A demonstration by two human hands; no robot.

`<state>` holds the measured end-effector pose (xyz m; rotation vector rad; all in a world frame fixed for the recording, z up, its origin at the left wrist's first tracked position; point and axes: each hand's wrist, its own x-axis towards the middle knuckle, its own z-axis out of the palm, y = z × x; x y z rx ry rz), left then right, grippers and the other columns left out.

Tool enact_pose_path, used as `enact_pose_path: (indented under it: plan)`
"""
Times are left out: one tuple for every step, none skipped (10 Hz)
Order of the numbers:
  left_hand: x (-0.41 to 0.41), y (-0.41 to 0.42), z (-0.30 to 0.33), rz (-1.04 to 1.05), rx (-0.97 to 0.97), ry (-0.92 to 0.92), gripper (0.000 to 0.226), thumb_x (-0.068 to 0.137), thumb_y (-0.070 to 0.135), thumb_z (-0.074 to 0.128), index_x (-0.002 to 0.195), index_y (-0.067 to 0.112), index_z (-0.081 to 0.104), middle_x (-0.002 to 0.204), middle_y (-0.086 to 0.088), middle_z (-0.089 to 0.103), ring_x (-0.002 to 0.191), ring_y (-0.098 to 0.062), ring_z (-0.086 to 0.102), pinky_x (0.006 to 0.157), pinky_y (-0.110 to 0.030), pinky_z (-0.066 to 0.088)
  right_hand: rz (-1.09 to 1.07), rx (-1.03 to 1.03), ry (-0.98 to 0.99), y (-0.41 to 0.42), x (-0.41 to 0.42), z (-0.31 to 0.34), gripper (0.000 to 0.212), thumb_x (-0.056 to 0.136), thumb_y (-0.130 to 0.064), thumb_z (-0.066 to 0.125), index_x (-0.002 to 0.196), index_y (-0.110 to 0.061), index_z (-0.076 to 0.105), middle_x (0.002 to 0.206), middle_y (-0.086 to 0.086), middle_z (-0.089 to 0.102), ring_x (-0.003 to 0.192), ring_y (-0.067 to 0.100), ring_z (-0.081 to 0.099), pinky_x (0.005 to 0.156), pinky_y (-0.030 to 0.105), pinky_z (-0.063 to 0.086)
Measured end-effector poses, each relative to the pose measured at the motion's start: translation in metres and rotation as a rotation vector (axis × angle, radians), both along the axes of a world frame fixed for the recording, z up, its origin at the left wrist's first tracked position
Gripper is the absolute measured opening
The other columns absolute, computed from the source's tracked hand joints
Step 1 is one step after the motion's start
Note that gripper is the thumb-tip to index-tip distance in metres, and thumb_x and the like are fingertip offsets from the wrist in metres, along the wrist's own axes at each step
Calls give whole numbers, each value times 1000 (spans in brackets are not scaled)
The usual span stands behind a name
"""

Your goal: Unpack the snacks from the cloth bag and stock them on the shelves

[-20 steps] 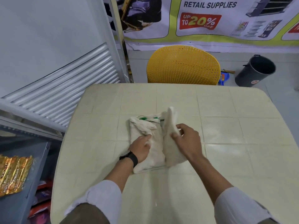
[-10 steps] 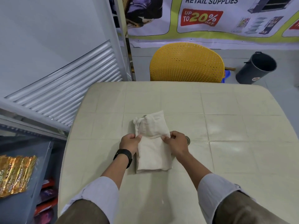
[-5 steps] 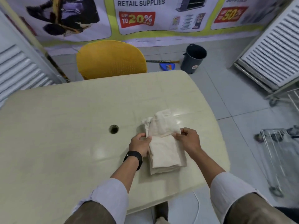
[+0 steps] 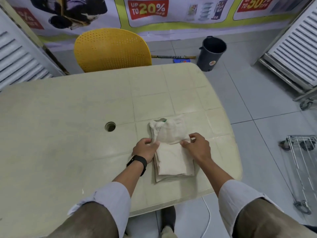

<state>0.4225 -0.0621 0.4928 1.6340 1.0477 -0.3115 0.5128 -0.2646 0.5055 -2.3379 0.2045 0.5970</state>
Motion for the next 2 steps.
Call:
enact_pose_path:
  plan:
    - [-12,43,48,-134,131,5,66,81,66,65,136,31,56,122,6,67,117,-24,63,97,-35,49,153,-166,-199,35,-2,52,72,80,-28,68,148,-21,45,141,7,52,132,31,48,99,45,50]
    - [-16,86,101,-130,267,-50,63,87,64,59,140,30,54,122,4,69,112,-22,65,98,-36,49,315,-174,-360,80,-4,109,76,81,-27,65,152,-20,39,147,9,45,135,32,41,100,46,47]
